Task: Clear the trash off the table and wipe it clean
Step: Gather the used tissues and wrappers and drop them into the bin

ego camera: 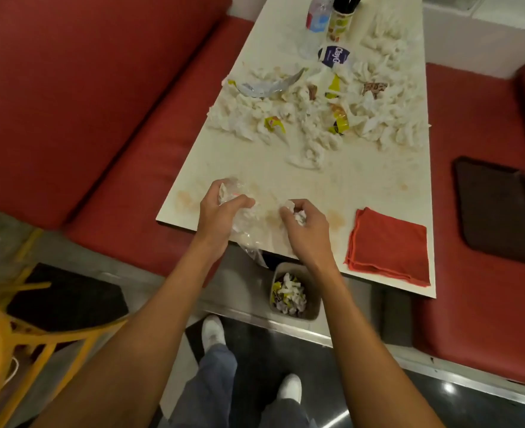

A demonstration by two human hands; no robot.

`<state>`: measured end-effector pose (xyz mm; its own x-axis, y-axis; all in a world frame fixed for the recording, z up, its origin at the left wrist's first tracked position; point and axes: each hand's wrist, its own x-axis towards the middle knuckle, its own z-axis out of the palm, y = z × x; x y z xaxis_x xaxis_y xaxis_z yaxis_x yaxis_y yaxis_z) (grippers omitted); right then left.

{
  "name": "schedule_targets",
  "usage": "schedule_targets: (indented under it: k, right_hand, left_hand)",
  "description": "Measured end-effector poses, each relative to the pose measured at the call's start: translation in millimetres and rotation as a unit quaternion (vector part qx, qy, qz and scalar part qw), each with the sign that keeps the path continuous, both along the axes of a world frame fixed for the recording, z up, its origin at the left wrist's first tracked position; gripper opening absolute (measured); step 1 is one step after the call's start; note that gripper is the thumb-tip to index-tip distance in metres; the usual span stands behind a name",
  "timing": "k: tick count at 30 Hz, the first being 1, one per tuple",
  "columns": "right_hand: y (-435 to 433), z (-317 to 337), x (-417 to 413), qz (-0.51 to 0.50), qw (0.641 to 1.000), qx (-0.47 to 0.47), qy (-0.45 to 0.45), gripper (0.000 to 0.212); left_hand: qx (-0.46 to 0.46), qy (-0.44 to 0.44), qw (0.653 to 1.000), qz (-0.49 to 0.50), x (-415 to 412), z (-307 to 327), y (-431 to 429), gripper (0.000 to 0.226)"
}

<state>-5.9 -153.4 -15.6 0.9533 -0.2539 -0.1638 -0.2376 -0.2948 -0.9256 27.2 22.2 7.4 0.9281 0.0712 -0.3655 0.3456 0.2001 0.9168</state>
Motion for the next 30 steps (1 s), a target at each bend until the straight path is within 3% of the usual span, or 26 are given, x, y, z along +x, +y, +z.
schedule_targets:
  k: [6,15,21,27,30]
  right_hand:
    - [-34.5,5.1,-70.3,0.011,1.000,0.008,-0.025,0.008]
    - [-70.0,-24.0,-161.0,-0.002,0.997,0.067,0.028,0.003]
    - [-88.5,-110.4,-179.8,-0.029,0.995,0.053,0.077,0.006]
    - [-108.3,-208.7,-163.4,-0.039,0.991,-0.003,0.126,0.023]
    - [-115.2,-256.5,-146.9,-0.036,0.990,-0.027,0.134,0.016]
  left_hand:
    - [0.038,-0.040,0.997,0.052,-83.3,-7.2,-45.1,0.040]
    - [0.129,-0.028,0.989,0.065,-171.4,-54.4,-89.7,0.036]
    - [0.177,0.019,0.983,0.048,-183.9,-134.0,-103.8,0.038]
    - [0.206,0.071,0.976,0.001,-160.0,-216.8,-117.7,0.040]
    - [0.215,0.098,0.970,-0.050,-140.7,-258.0,-125.1,0.040]
